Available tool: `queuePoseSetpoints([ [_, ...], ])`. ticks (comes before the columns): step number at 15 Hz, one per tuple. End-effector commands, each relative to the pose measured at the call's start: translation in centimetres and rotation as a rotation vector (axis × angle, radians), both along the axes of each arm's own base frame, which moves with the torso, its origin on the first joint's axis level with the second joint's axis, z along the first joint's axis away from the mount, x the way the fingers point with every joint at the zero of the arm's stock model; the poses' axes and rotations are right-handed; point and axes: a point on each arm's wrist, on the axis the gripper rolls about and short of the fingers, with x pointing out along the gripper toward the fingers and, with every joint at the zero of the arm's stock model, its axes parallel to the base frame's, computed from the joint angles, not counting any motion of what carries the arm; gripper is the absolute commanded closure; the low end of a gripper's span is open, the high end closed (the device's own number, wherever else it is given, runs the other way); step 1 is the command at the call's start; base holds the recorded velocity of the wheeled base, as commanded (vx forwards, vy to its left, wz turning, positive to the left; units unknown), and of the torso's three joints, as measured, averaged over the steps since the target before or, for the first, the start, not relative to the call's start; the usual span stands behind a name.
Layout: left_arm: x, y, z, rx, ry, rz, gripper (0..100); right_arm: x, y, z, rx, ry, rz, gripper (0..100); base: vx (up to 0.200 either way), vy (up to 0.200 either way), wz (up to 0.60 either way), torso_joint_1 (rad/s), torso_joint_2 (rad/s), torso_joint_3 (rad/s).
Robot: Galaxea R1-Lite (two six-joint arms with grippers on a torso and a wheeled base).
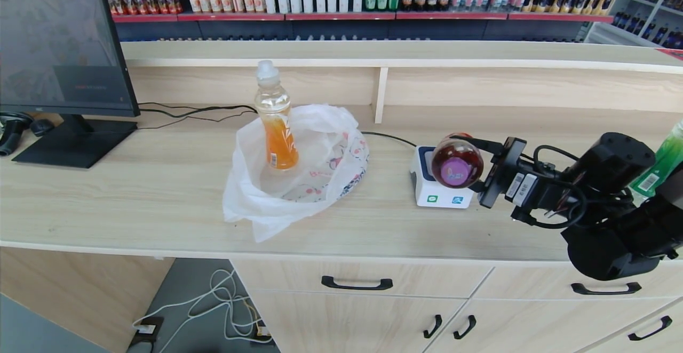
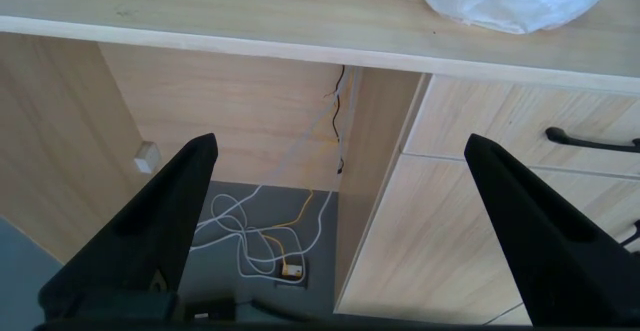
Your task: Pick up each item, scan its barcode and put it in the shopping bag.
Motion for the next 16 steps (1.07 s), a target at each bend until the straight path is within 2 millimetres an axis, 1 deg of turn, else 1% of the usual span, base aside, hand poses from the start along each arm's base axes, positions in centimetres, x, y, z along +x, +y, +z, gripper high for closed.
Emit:
queuePoseSetpoints([
  [1,0.0,0.0,0.0,0.0,0.001,0.0,0,0.3,-0.4,0.1,0.002,-0.009,-0.013,100,0.0,0.0,0.0,0.0,0.0,0.0],
  [11,0.0,0.0,0.0,0.0,0.001,0.0,0,0.8,-0.9,-0.1,0.002,-0.005,-0.028,100,0.0,0.0,0.0,0.0,0.0,0.0],
  [13,0.0,0.0,0.0,0.0,0.001,0.0,0,0.6,-0.8,0.1,0.005,-0.005,-0.016,100,0.0,0.0,0.0,0.0,0.0,0.0],
  [16,0.0,0.0,0.0,0.0,0.0,0.0,0,-0.3,-0.9,1.7,0.019,-0.026,-0.007,100,0.0,0.0,0.0,0.0,0.0,0.0],
])
